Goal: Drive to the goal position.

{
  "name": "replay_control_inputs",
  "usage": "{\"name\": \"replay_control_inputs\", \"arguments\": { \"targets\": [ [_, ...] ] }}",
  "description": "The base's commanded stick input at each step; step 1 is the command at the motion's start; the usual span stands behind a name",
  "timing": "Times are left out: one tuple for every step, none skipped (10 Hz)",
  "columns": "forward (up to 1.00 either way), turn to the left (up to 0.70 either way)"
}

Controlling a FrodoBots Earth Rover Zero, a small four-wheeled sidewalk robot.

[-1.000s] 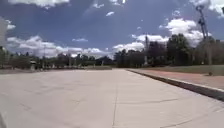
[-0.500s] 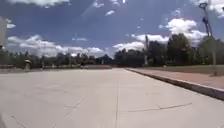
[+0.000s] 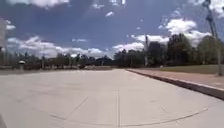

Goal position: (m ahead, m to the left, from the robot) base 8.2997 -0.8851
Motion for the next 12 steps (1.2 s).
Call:
{"name": "replay_control_inputs", "arguments": {
  "targets": [
    [0.7,0.0],
    [0.7,0.0],
    [0.7,0.0],
    [0.7,0.0],
    [0.7,0.0],
    [0.7,0.0],
    [0.7,0.0],
    [0.7,0.0],
    [0.7,0.0],
    [0.7,0.0],
    [0.7,0.0],
    [0.7,0.0]
  ]
}}
